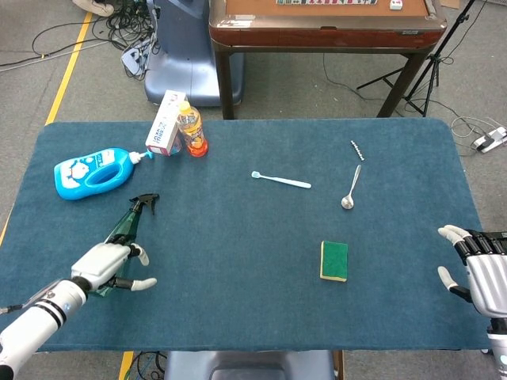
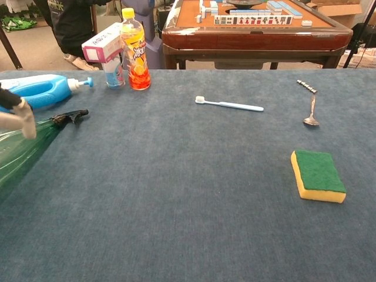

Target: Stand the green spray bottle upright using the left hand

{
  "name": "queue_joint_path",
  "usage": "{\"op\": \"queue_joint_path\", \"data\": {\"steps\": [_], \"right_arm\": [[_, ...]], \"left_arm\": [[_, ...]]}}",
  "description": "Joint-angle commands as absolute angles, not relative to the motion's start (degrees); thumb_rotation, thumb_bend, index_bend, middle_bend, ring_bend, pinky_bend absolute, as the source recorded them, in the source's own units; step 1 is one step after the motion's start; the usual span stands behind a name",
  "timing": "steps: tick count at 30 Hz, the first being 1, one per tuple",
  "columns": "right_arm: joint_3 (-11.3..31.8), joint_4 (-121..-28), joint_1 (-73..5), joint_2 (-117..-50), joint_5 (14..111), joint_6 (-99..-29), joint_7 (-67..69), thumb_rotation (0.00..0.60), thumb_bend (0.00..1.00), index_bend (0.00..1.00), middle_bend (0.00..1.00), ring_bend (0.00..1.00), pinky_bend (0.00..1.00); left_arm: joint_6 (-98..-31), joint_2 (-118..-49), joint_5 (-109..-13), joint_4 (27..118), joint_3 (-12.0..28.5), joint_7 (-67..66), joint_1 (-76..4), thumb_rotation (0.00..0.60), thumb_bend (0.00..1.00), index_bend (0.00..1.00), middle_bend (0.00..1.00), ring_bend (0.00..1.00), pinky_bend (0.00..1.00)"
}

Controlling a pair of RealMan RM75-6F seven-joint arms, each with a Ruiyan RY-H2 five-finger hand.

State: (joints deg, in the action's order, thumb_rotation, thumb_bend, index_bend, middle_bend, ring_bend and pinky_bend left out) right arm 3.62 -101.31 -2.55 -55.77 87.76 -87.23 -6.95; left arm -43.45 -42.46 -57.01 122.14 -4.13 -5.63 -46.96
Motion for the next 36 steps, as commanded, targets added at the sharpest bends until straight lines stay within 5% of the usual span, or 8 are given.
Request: {"op": "queue_joint_path", "data": {"steps": [1,7,15,36], "right_arm": [[3.6,-101.3,-2.6,-55.8,87.8,-87.2,-7.0,0.600,0.30,0.23,0.24,0.19,0.23],[3.5,-101.4,-2.7,-55.9,87.9,-86.9,-7.1,0.600,0.30,0.23,0.24,0.19,0.23],[3.5,-101.4,-2.6,-55.7,87.6,-86.8,-7.3,0.600,0.30,0.23,0.24,0.19,0.23],[3.4,-101.0,-2.2,-55.5,86.5,-86.9,-6.9,0.600,0.30,0.23,0.24,0.19,0.23]], "left_arm": [[-46.8,-45.3,-58.6,115.6,0.6,-3.0,-43.9,0.157,0.15,0.30,0.27,0.01,0.00],[-49.0,-51.5,-45.1,108.5,1.2,-13.6,-47.4,0.150,0.15,0.25,0.25,0.00,0.00],[-51.4,-58.8,-26.3,100.7,-1.6,-29.5,-53.9,0.052,0.10,0.14,0.24,0.00,0.00],[-45.5,-69.2,8.6,86.7,-5.6,-52.1,-65.9,0.000,0.03,0.19,0.24,0.00,0.00]]}}
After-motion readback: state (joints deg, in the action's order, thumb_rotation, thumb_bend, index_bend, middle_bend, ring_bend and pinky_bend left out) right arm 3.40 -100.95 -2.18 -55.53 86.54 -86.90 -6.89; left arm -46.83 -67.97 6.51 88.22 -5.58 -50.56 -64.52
